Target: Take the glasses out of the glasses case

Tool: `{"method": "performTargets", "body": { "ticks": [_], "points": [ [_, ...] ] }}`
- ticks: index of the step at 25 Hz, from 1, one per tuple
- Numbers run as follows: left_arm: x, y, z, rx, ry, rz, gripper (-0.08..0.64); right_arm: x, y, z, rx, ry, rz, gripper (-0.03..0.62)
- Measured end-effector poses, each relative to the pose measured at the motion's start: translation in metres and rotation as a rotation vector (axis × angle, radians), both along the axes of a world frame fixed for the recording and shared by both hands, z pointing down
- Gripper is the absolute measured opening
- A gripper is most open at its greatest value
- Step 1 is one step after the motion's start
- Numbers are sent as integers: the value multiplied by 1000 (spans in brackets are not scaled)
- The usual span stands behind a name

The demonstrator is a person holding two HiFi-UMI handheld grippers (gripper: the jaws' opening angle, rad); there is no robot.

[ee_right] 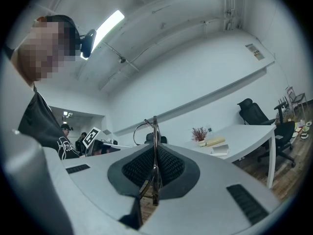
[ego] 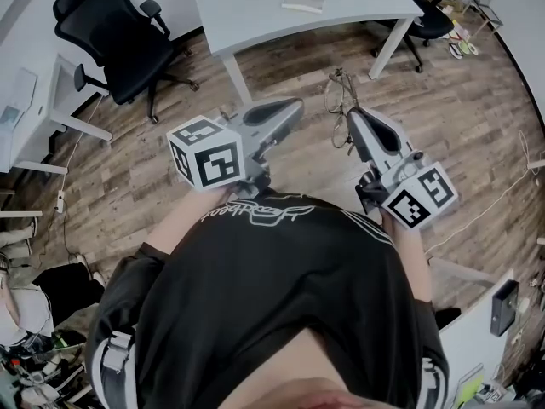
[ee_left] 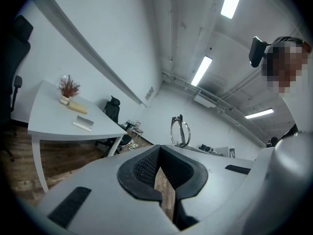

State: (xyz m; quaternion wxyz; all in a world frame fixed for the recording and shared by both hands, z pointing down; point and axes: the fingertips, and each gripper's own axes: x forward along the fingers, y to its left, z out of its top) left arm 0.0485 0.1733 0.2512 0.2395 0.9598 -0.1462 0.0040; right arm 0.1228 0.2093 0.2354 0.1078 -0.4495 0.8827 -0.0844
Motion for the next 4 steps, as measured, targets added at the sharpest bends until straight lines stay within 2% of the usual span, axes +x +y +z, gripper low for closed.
{"method": "performTargets", "body": {
  "ticks": [4],
  "points": [
    [-1, 0, 2, -3, 2, -2, 6, -1, 0, 1, -2, 5, -1, 20]
  ]
}}
